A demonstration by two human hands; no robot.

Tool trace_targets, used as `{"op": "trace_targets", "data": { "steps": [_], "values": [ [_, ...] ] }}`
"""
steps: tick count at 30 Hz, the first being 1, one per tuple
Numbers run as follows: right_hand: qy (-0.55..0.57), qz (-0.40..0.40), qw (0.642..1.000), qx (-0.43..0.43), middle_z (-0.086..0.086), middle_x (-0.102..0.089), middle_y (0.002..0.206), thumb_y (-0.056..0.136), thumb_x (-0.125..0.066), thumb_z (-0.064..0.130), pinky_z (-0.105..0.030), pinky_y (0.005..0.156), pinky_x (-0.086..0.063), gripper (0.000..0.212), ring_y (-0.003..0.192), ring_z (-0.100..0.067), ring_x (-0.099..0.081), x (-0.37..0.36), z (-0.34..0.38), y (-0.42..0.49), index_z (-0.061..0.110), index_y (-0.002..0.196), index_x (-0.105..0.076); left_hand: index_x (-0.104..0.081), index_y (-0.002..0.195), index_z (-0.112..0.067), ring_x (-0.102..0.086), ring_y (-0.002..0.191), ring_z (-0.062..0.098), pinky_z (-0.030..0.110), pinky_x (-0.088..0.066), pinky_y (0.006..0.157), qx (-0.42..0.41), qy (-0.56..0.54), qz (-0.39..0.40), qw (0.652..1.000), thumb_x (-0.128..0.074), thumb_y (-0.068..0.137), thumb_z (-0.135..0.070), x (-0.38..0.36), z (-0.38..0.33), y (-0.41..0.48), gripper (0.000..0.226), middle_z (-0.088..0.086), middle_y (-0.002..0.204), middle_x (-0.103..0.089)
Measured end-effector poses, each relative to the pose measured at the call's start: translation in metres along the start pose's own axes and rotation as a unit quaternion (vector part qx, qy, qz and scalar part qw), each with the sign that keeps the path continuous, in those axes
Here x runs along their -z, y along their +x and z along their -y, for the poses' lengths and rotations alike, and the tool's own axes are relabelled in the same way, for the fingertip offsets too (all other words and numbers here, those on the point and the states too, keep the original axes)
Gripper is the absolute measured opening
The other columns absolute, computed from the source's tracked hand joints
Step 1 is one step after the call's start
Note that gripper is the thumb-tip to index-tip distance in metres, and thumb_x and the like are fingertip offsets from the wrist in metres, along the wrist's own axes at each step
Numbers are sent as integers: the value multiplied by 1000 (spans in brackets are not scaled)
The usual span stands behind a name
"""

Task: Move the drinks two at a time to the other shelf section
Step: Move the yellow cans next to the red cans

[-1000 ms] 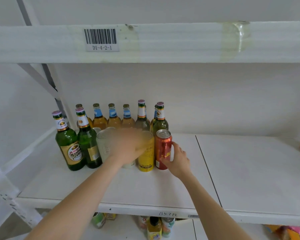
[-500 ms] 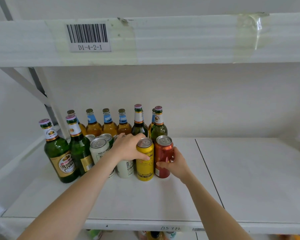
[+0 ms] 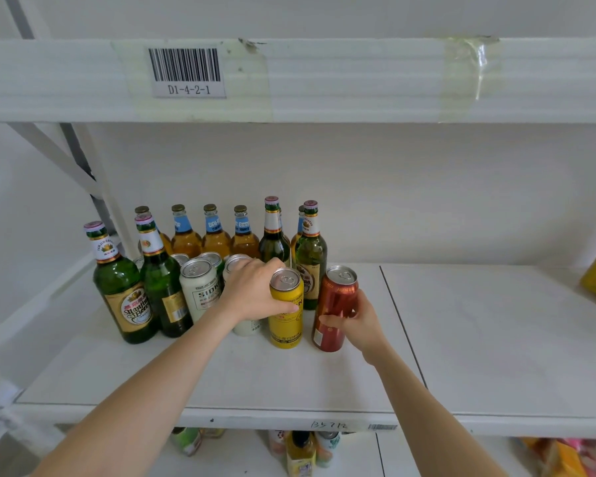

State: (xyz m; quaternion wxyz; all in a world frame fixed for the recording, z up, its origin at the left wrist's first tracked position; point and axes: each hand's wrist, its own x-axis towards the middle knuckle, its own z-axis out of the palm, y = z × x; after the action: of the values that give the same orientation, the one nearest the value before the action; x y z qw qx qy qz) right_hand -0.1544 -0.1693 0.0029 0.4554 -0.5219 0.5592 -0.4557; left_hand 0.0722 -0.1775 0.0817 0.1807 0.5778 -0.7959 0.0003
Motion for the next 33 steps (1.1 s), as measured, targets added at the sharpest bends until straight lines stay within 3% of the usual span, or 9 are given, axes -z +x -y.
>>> {"op": "trace_targets", "data": {
  "steps": [5,10,15,18,25,28,33],
  "values": [
    [4,2,1000,-16,1,-64,110,66,-86,13,-41,88,-52,61,104,-21,-59,7,3,-18,21,117,-54,-57,112,-27,-57,101,18,32,-36,87,9,-60,-23,998,-77,63,-67,7,-11,-17,66,-7,107,-67],
    [25,-7,999,-20,0,-64,108,68,-84,13,-38,82,-52,55,102,-21,-61,17,2,-41,19,114,-55,-57,106,-32,-60,95,14,40,-50,85,39,-129,-17,991,-67,53,-75,12,-22,-29,69,-12,100,-66],
    [59,-21,998,-28,-1,-66,108,67,-84,18,-48,90,-53,53,102,-22,-63,33,-3,-61,21,113,-57,-59,108,-32,-62,97,11,38,-55,82,78,-221,-22,972,-76,53,-68,8,-34,-41,68,-14,102,-66],
    [88,-30,995,-34,-2,-68,108,59,-83,27,-48,90,-53,59,102,-24,-65,45,-5,-72,23,112,-59,-61,109,-27,-62,99,11,38,-56,83,107,-279,-23,954,-87,61,-49,3,-43,-47,59,-12,102,-66],
    [113,-43,992,-46,-5,-67,110,73,-81,15,-51,91,-52,49,102,-25,-65,90,-8,-93,20,115,-58,-63,109,-25,-61,98,9,30,-51,79,151,-328,-19,932,-90,62,-40,-6,-75,-58,56,-11,103,-66],
    [124,-46,990,-47,-6,-68,110,73,-81,13,-48,88,-54,48,101,-25,-66,113,-7,-106,19,114,-58,-64,105,-28,-63,98,11,34,-54,82,163,-346,-19,924,-88,54,-51,-10,-95,-64,61,-11,102,-68],
    [116,-40,992,-38,-5,-66,110,75,-79,13,-37,76,-53,47,98,-22,-65,158,-8,-132,17,116,-57,-66,103,-25,-63,98,13,35,-54,82,180,-379,-27,907,-91,62,-36,-19,-142,-76,49,-5,103,-69]
  ]
}}
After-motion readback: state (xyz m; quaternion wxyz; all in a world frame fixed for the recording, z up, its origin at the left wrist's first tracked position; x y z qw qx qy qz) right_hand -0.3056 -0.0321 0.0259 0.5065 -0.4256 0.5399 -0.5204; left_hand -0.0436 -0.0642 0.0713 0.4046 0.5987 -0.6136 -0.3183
